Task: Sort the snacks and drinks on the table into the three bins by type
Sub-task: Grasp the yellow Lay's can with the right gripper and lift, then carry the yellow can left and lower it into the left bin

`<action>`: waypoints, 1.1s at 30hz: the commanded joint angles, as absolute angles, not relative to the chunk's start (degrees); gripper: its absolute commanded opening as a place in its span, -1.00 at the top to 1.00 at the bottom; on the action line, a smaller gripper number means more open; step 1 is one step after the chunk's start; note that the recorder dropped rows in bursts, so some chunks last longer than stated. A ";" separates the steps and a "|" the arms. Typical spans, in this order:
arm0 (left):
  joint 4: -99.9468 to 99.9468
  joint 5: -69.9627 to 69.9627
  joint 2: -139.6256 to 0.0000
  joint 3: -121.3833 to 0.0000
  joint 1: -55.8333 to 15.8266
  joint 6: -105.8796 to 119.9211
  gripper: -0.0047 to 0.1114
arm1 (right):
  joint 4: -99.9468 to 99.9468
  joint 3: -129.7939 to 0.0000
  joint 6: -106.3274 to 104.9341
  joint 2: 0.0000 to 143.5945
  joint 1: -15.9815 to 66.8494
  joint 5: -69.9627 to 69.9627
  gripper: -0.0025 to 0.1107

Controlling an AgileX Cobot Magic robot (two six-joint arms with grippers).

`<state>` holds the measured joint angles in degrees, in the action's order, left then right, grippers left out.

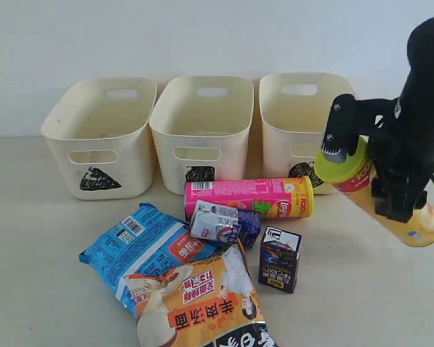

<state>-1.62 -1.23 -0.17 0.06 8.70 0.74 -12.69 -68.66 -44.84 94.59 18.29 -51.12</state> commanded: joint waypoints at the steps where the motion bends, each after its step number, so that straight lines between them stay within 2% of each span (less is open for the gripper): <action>1: -2.16 -1.06 0.00 0.00 9.00 0.52 0.84 | -10.55 -68.72 -46.53 88.57 18.39 -49.53 0.96; 10: -2.16 -1.06 0.00 0.00 9.00 0.52 0.84 | 18.25 -68.82 -50.11 80.05 18.88 -26.40 0.96; 16: -2.16 -1.06 0.00 0.00 9.00 0.52 0.84 | 41.70 -73.52 -51.85 81.80 24.35 -17.20 0.96; 20: -2.16 -1.06 0.00 0.00 9.00 0.52 0.84 | 50.85 -77.76 -54.17 88.17 30.75 -13.12 0.96; 26: -2.16 -1.06 0.00 0.00 9.00 0.52 0.84 | 51.09 -85.79 -54.56 99.07 38.72 -2.07 0.96; 28: -2.16 -1.06 0.00 0.00 9.00 0.52 0.84 | 51.09 -92.62 -54.40 106.42 41.81 3.57 0.96; 33: -2.16 -1.06 0.00 0.00 9.00 0.52 0.84 | 51.09 -105.09 -54.30 118.24 43.26 4.08 0.96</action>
<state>-1.62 -1.23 -0.17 0.06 8.70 0.74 50.84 -100.30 -54.00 113.73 42.91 2.81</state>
